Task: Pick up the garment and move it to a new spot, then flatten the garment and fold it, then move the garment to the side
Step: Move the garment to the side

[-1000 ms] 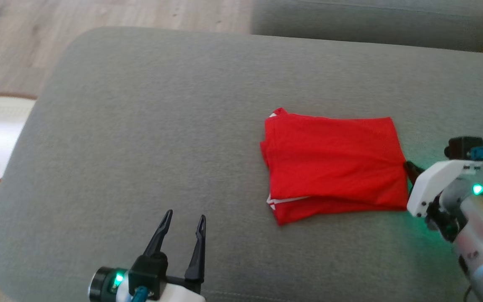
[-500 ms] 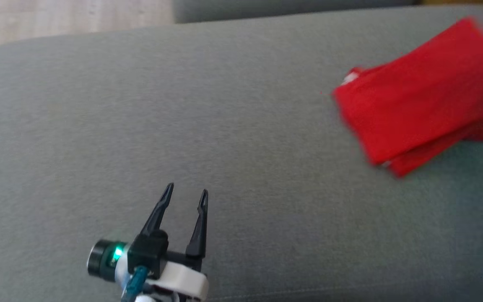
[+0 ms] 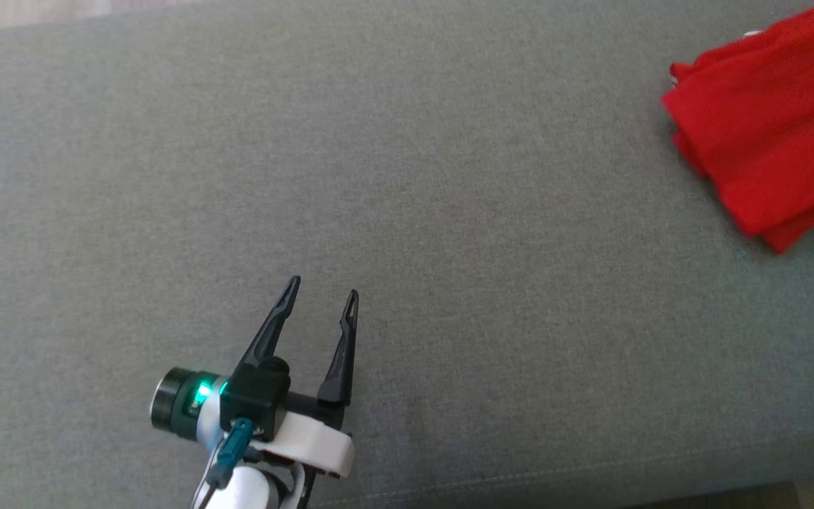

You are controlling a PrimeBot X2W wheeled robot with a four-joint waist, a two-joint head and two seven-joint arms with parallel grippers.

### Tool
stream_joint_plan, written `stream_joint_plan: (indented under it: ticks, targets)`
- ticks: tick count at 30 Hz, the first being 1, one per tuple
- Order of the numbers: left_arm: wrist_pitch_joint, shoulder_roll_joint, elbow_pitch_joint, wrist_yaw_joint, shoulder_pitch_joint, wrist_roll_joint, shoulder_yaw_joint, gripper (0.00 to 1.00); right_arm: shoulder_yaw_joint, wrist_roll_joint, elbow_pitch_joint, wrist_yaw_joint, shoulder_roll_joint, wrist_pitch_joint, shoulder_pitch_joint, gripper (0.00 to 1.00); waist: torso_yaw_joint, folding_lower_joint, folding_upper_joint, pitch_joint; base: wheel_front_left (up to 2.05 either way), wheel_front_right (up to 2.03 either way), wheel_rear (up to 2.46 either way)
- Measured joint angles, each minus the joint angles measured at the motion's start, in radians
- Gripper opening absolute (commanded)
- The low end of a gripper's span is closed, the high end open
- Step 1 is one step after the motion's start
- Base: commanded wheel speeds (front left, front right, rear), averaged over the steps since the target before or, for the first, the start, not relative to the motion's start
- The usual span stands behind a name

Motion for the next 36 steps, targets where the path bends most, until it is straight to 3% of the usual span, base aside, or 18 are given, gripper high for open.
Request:
stream_joint_plan:
  ticks: [9, 15, 22, 24, 31, 36]
  targets:
    - [0.0, 0.0, 0.008, 0.032, 0.04, -0.021, 0.047, 1.0, -0.03, 0.013, 0.001, 0.0, 0.156, -0.129, 0.179, 1.0, 0.028, -0.0001, 0.0, -0.11, 0.0, 0.0, 0.0]
    - [0.0, 0.0, 0.001, 0.037, 0.132, -0.06, 0.103, 1.0, -0.028, 0.048, -0.047, 0.0, 0.28, -0.235, 0.384, 1.0, 0.048, -0.0001, 0.0, -0.219, 0.0, 0.0, 0.0]
    - [0.0, 0.0, -0.034, 0.036, 0.186, -0.083, 0.158, 1.0, -0.046, 0.049, -0.138, 0.0, 0.377, -0.359, 0.557, 1.0, 0.076, -0.0002, 0.0, -0.307, 0.0, 0.0, 0.0]
    - [0.0, 0.0, -0.036, 0.035, 0.201, -0.083, 0.176, 1.0, -0.065, 0.026, -0.193, 0.0, 0.402, -0.366, 0.604, 1.0, 0.082, -0.0002, 0.0, -0.324, 0.0, 0.0, 0.0]
    - [0.0, 0.001, -0.042, 0.032, 0.272, -0.083, 0.218, 1.0, -0.194, -0.142, -0.557, 0.0, 0.476, -0.367, 0.853, 1.0, 0.095, -0.0002, 0.0, -0.377, 0.0, 0.0, 0.0]
    - [0.0, 0.001, -0.085, 0.016, 0.317, -0.081, 0.235, 1.0, -0.267, -0.266, -0.705, 0.0, 0.548, -0.367, 1.057, 1.0, 0.102, -0.0002, 0.0001, -0.414, 0.0, 0.0, 0.0]
